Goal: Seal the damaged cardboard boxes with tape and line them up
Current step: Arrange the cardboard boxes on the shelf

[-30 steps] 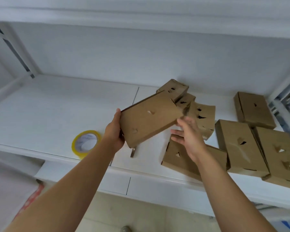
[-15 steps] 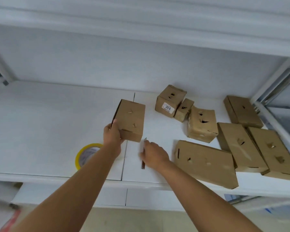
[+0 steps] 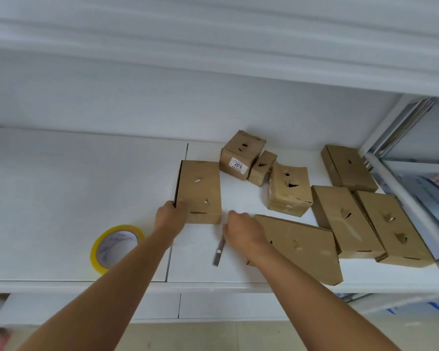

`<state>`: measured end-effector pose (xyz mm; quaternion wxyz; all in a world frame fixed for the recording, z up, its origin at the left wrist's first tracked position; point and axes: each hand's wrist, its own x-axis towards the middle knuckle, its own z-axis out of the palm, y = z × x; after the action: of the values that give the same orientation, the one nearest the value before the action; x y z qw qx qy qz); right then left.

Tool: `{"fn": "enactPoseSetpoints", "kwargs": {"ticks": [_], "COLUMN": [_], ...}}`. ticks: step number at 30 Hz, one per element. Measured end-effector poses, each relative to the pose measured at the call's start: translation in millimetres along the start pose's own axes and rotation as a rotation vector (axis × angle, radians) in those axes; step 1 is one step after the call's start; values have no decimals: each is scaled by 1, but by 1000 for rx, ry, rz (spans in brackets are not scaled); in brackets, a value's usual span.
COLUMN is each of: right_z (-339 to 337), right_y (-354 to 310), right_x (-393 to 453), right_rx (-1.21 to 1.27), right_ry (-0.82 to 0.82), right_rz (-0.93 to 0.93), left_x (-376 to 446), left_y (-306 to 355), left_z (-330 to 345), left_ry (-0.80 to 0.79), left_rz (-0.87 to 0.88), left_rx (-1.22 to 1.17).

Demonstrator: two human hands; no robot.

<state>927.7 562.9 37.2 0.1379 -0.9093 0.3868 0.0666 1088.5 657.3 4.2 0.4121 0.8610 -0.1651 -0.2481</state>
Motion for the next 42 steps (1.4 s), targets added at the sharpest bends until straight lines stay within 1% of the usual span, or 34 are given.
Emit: {"fn": "enactPoseSetpoints", "kwargs": {"ticks": [2,5,7,9,10,12,13,15,16,18,20,22,26,30,33,37,39,42], "right_z": [-15,-38,-52,-62,-64,-64,-64,-63,-61,-60,-58,-58,-56,-56,-55,-56,-57,-57], "right_y": [14,34,52,73,83,99,104,112,115,125,134,142,151,152,153,156,157,157], "right_x": [13,36,49,54,55,54,52,47,45,42,40,39,39,38,39,39,40,41], "right_rx": [14,-77,-86,11,34,24,32,87,118,183,224,233,253,235,221,228,240,243], "right_ry": [101,199,223,244,255,263,256,234,220,185,172,211,284,294,287,281,285,296], "right_rz": [8,43,142,258,303,368,392,424,431,450,461,466,491,478,462,449,441,423], "left_x": [2,6,6,5,5,3,3,3,2,1,0,1,7,13,13,14,14,10], "left_y": [2,8,14,24,30,47,58,84,96,119,137,150,161,156,154,152,149,141], "left_z": [2,6,8,10,11,15,20,36,46,70,93,113,138,150,154,152,148,145], "left_ry": [-5,-11,2,76,138,228,218,109,36,-100,-181,-208,-143,-99,-62,-90,-97,-88], "left_rz": [28,38,21,42,92,278,383,563,626,693,718,746,806,768,728,675,685,708], "left_rx": [101,288,312,323,332,312,299,314,324,327,377,484,713,792,752,591,529,504]}}
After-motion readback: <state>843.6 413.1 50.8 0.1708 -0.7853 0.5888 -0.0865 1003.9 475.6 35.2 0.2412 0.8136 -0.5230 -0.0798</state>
